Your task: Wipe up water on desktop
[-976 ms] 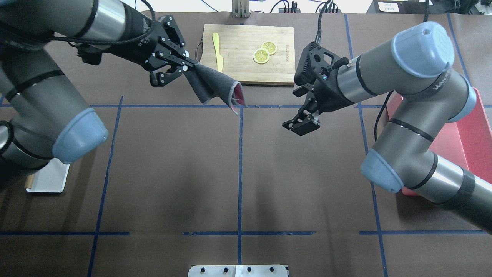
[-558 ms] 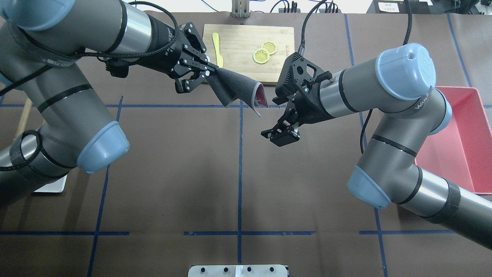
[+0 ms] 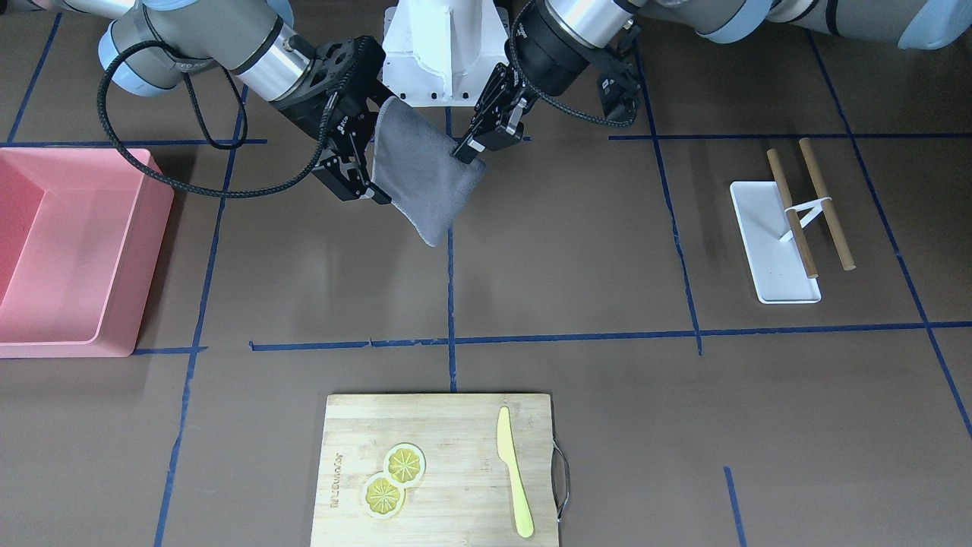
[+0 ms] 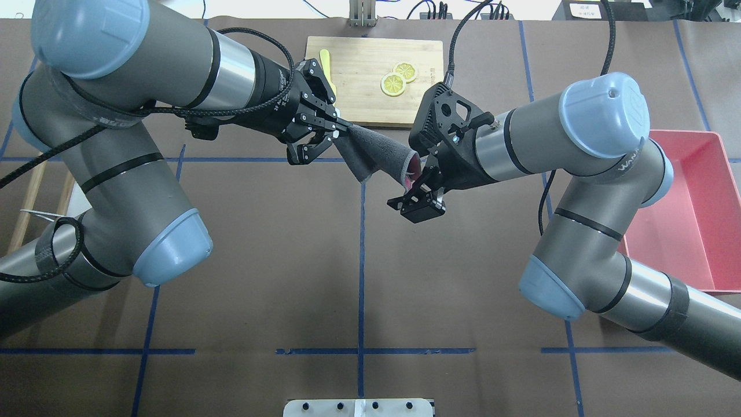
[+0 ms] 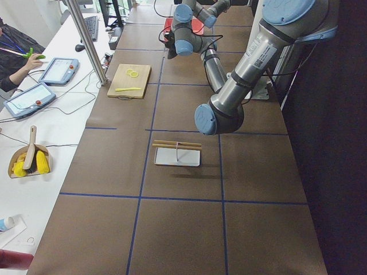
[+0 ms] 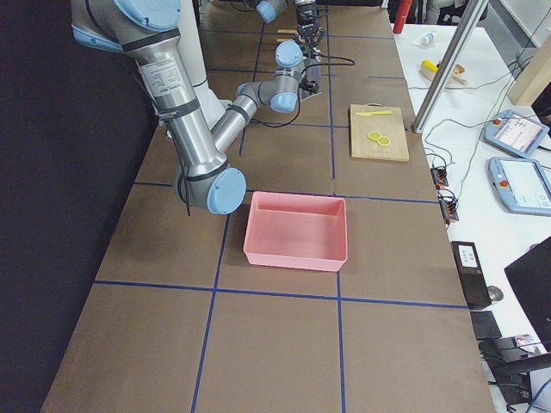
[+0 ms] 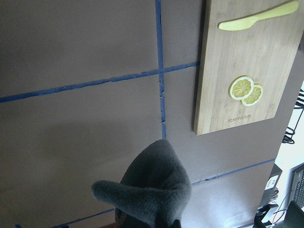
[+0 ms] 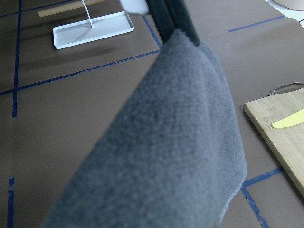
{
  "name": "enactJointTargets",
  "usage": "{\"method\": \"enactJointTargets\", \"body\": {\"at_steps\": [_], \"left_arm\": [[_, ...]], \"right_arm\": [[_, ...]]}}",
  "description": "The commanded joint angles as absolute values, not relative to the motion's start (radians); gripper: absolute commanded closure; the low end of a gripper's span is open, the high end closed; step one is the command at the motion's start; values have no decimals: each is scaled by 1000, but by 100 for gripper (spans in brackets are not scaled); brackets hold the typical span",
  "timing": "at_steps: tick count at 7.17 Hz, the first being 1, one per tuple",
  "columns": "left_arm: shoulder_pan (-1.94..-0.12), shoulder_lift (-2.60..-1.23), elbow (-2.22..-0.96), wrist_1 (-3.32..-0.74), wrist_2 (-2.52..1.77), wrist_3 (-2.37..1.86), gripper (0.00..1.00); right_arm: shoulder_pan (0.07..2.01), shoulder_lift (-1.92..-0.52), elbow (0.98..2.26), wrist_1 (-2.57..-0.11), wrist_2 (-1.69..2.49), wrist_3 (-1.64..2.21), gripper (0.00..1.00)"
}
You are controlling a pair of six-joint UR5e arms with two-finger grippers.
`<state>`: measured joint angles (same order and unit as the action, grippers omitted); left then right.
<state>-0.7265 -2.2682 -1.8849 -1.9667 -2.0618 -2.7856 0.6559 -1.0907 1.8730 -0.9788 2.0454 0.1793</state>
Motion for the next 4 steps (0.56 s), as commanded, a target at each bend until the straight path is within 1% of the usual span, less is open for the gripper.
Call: {"method": "enactJointTargets", "body": {"at_steps": [1,2,3,4], "left_arm": [[-718,-2269,-1884,-1976,-2062,-2786,98],[-718,-2269,-1884,-1982,-2062,-2786,98],[-718,-2269,-1882,-1983,-2062,-2786,98],[-718,-2269,-1882,-1983,-2062,-2784,98]], "right_arm": [[655,-1091,1871,-979,2046,181,51],[657,-1091,1871,-980,2046,183,90],[657,-1091,1873,-979,2046,208,100],[657,-1091,1876,-979,2048,230,100]]}}
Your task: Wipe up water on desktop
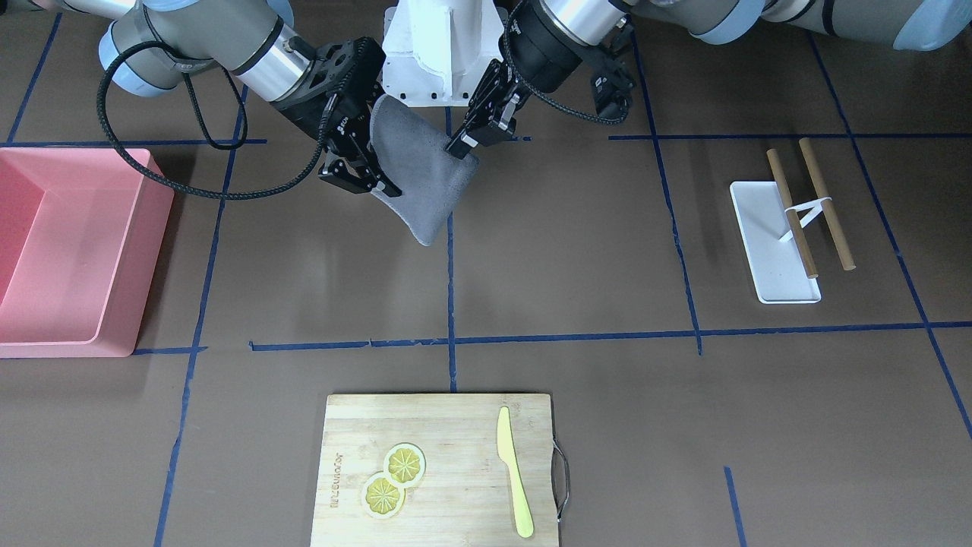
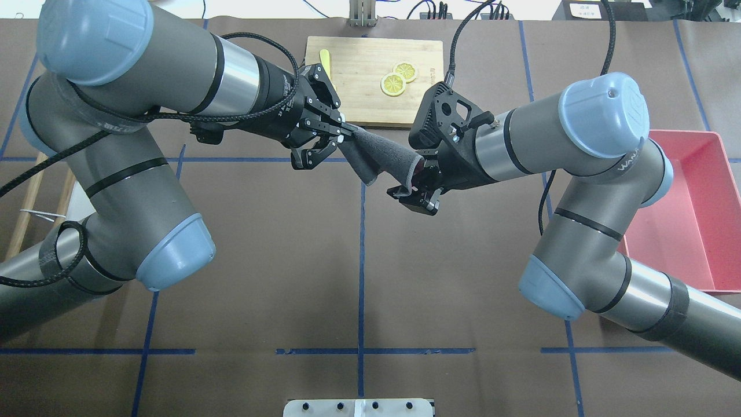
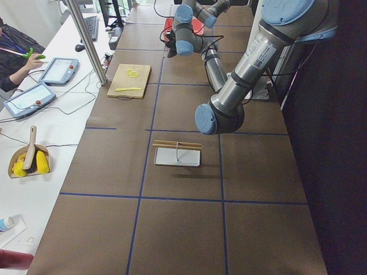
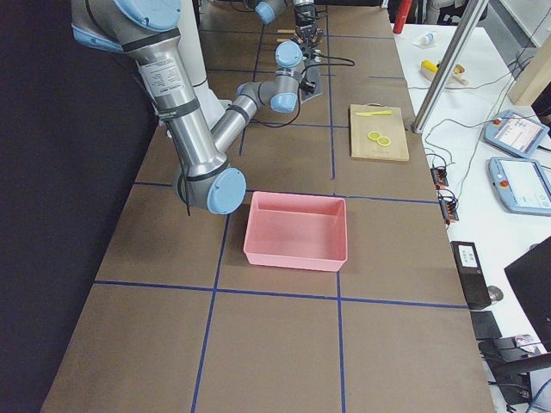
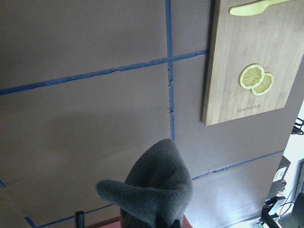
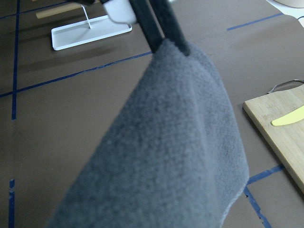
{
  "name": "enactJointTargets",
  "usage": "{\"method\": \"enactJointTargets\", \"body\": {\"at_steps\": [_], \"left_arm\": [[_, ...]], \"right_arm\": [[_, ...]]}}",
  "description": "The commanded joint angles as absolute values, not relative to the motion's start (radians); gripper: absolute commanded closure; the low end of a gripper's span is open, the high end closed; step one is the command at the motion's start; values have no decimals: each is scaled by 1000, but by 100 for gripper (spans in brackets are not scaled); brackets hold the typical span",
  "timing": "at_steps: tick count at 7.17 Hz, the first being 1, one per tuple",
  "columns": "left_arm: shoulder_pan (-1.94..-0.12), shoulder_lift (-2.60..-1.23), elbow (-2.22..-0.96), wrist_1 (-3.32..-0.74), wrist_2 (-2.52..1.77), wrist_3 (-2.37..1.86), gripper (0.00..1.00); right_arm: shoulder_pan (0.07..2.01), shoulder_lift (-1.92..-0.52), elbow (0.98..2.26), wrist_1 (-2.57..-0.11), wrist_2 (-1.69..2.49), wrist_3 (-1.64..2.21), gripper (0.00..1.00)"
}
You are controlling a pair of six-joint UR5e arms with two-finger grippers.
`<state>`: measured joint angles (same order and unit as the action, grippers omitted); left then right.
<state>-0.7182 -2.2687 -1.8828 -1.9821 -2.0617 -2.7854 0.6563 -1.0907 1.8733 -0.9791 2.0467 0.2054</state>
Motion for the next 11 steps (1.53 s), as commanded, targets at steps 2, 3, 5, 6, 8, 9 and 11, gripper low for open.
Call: {"method": "enactJointTargets", "body": {"at_steps": [2,3,5,6,8,9,11], "left_arm": [[-718,-2267,-1879,-1994,-2062,-2784,97],[-718,-2267,-1879,-1994,-2062,-2784,97],[-718,-2255,-1876,-2043,-2063,-2692,1],[-716,-2252,-1881,-2052,-2063,-2606,0],[-718,-2226,-1893,-2056,-2068,-2588,0],[-718,-2197,-1899,-2054,-2072,-2530,0],[-724,-2116,-1899,-2045,-2127,-2331,0]], "right_arm": [[657,-1091,1878,-979,2046,232,100],[657,-1092,1878,-979,2046,232,100],[657,-1092,1878,-979,2046,230,100],[657,-1097,1878,-979,2046,229,100],[658,-1104,1876,-983,2046,229,100],[661,-1135,1873,-991,2046,233,100],[669,-1195,1873,-999,1966,307,100]]}}
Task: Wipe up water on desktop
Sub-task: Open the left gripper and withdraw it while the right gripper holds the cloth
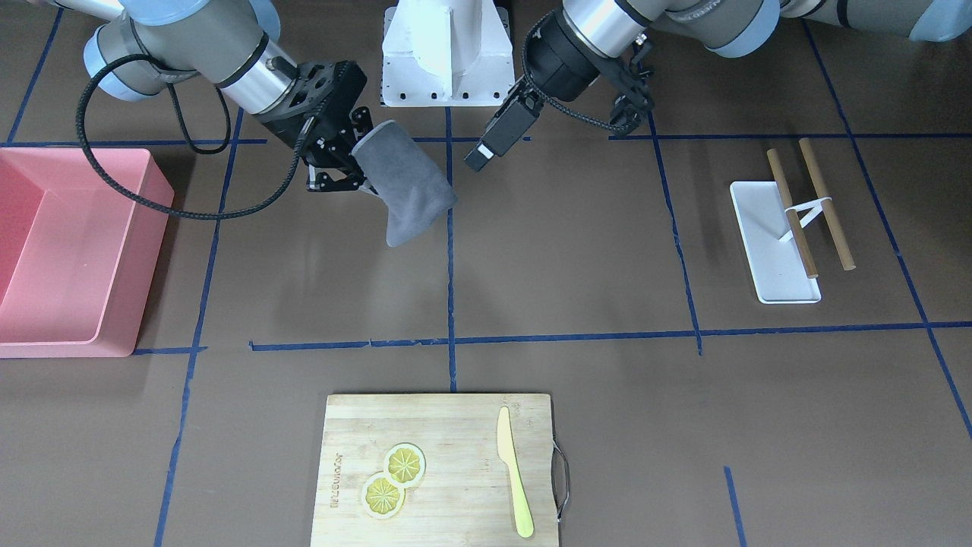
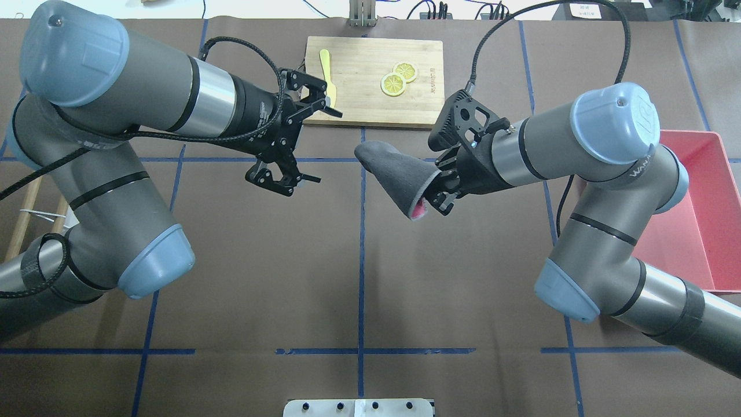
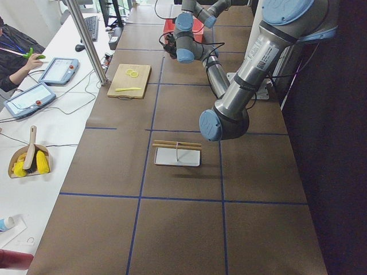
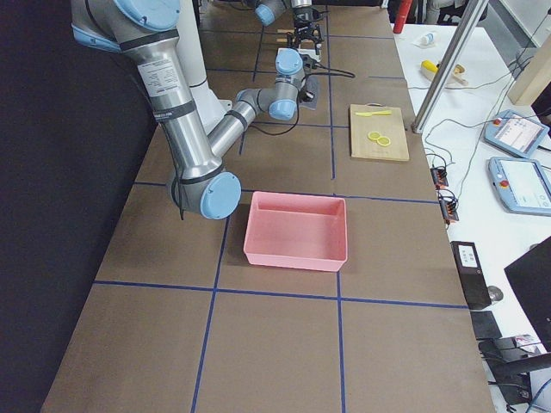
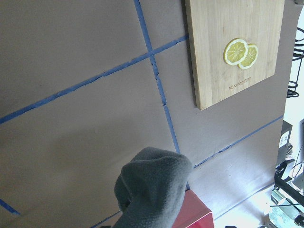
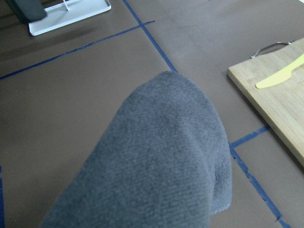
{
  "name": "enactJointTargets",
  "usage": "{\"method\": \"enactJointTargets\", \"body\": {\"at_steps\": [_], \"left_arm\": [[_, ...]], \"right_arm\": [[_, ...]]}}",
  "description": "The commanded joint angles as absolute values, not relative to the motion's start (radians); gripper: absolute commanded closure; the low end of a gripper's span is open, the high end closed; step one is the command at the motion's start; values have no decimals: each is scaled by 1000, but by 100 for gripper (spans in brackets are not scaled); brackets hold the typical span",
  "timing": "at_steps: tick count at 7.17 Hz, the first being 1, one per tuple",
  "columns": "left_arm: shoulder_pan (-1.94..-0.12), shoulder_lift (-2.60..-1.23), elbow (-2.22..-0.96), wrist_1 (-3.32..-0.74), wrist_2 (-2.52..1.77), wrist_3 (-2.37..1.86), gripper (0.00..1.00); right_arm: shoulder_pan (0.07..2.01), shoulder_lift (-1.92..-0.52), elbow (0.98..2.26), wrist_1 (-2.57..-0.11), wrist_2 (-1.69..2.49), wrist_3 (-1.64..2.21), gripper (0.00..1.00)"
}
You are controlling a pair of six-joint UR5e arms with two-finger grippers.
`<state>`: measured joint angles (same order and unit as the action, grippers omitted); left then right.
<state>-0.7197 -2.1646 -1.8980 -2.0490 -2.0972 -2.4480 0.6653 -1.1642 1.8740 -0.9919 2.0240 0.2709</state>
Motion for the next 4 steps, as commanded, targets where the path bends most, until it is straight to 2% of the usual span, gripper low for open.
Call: {"method": "enactJointTargets", "body": {"at_steps": [1,2,4], "left_arm": [[-732,-2061,-1901,-2039,-2128,-2187,0],[-733,-2009,-1907,-2002,-2129,-2004,0],[-741,-1883,-1945,-1872,-2126,-1575,0]], "right_arm": [[667,-1201,1881,-1076,1897,308,100],[667,-1194,1882,-1182,1887,324,100],[666,-1189,1936,-1361,1881,594,100]]}}
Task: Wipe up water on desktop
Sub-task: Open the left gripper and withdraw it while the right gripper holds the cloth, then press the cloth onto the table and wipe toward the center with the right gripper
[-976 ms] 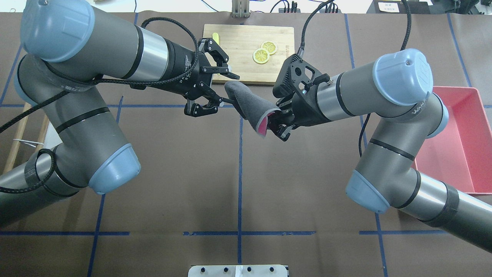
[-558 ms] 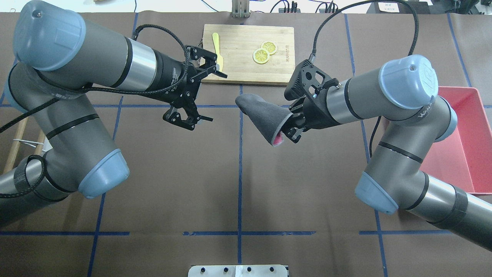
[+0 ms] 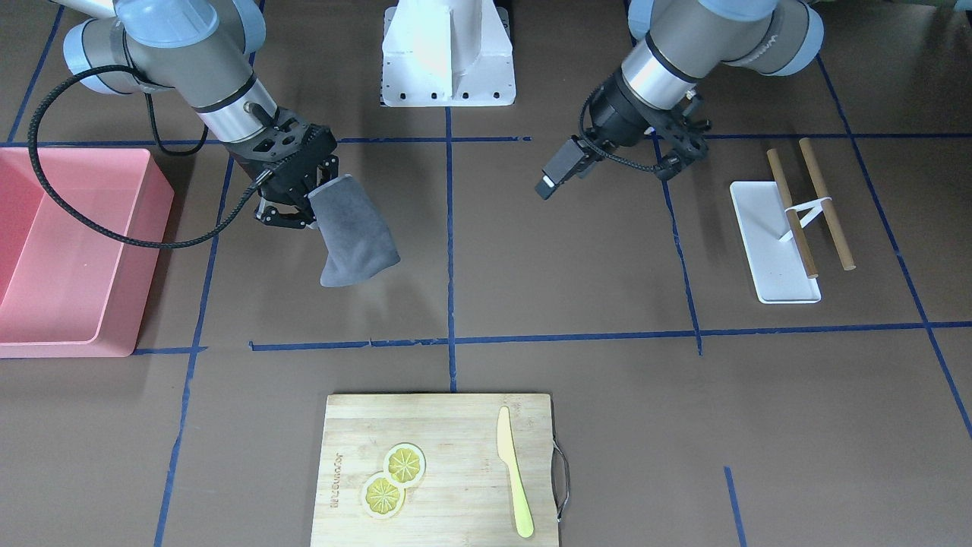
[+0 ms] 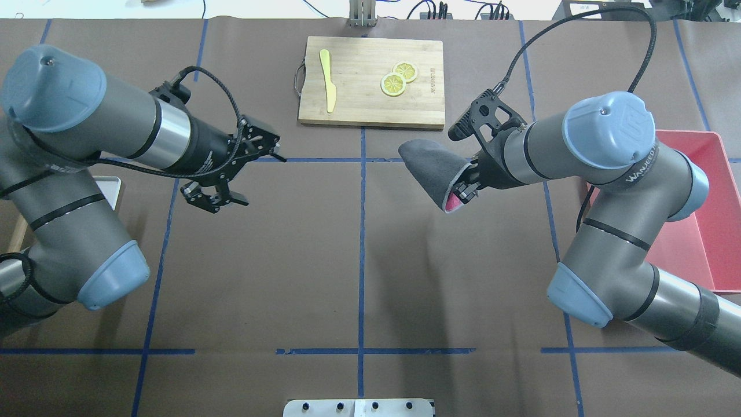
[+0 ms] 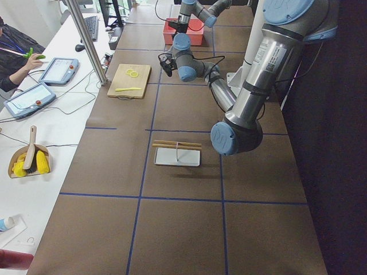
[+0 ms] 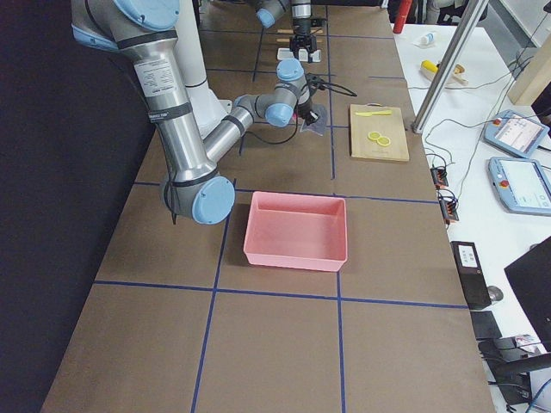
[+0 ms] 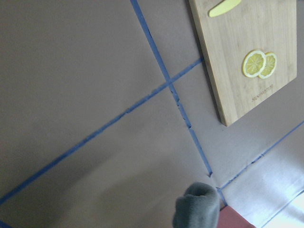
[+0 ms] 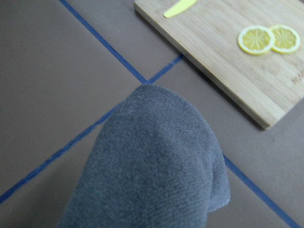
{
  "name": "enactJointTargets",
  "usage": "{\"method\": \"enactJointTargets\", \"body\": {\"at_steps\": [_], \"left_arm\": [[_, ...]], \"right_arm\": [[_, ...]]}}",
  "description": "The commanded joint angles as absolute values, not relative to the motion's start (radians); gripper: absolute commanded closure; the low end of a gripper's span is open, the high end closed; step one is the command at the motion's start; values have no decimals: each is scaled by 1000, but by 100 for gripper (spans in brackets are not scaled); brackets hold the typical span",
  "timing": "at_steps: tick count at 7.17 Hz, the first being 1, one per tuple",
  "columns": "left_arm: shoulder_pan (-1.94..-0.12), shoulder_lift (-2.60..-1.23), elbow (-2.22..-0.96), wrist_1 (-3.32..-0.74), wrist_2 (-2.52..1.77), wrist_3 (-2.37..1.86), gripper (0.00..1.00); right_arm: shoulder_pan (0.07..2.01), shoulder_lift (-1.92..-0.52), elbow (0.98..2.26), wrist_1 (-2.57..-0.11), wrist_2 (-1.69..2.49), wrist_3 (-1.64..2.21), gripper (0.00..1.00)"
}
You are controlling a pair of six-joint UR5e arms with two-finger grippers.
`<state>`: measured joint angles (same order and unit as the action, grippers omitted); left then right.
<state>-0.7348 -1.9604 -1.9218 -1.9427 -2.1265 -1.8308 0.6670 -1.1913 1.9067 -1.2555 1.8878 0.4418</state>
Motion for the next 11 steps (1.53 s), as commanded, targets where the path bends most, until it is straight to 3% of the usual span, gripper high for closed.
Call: {"method": "enactJointTargets", "body": {"at_steps": [1,3,5,6,9,11], "left_arm": [[-768,-1837,-1980,-1780,-2128,-1369,0],[-863,-1760,-2093,-1505,-2126,-906,0],[-1048,-1579,-2126,-1476,-2135,-468,0],[-1146,-1518,-2100,-1477,-2170,-299,0],[-1491,-1453,-1823,-1505,-2338,134,0],[-1537,-1453,-1766,-1513,-2362,187,0]], "right_arm": [[664,-1189,1947,-1412,1890,718,100],[661,-1171,1954,-1520,1887,890,100],[661,-1170,1950,-1523,1887,1024,100],[661,-1170,1947,-1523,1888,1034,100],[651,-1172,1945,-1526,1887,1077,100],[553,-1174,1931,-1593,1800,1199,100]]}}
